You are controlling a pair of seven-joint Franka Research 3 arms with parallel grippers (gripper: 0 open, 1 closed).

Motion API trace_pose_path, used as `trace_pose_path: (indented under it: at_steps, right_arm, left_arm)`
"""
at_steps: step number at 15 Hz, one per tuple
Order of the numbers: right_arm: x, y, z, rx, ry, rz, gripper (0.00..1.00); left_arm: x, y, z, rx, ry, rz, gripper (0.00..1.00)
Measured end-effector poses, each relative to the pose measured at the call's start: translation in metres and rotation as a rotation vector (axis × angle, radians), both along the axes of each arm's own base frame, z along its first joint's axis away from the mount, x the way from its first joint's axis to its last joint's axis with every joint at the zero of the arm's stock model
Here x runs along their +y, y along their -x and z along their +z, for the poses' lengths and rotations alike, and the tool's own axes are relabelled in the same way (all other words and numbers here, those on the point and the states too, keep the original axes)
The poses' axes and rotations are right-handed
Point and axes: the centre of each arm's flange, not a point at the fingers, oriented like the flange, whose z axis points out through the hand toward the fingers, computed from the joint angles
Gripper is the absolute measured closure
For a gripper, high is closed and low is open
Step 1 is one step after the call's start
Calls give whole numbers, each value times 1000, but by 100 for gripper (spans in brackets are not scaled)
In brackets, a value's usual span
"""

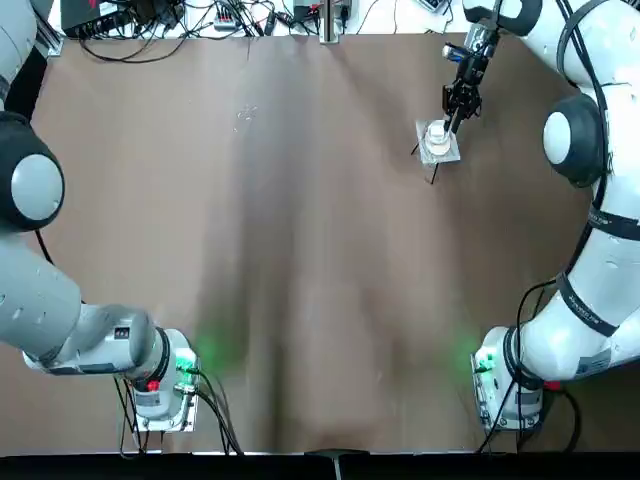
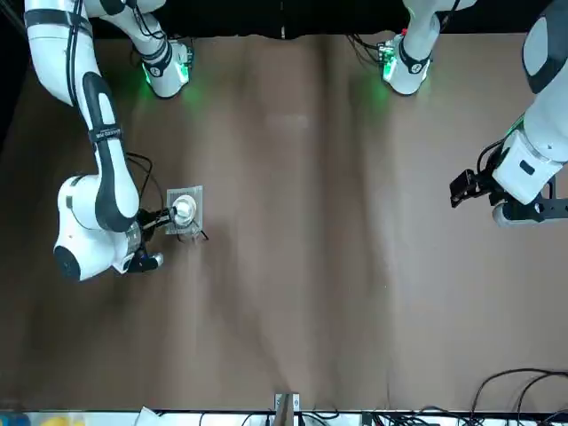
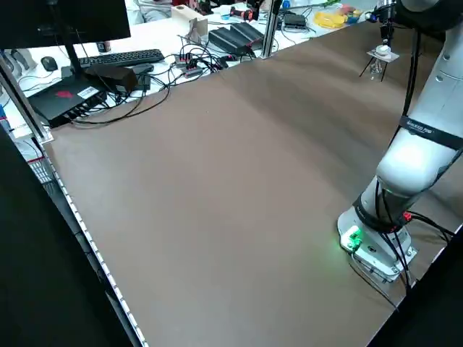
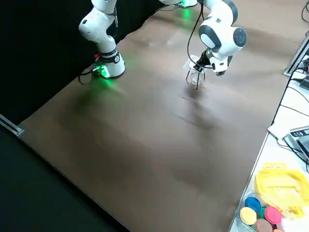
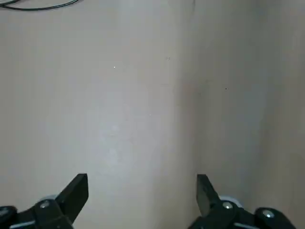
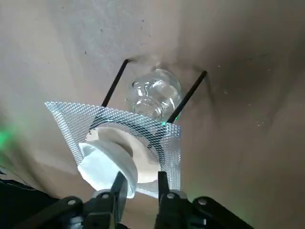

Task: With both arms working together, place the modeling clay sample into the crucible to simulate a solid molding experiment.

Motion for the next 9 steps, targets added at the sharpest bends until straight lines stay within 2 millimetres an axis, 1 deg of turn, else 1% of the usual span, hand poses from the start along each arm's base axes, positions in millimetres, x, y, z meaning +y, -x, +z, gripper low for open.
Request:
trace_pose_path:
  at_steps: [9]
  right_arm:
    - [-7,-1,0,-1,16,1,66]
  left_arm:
    - [-2,0,0,0,-4,-30,0]
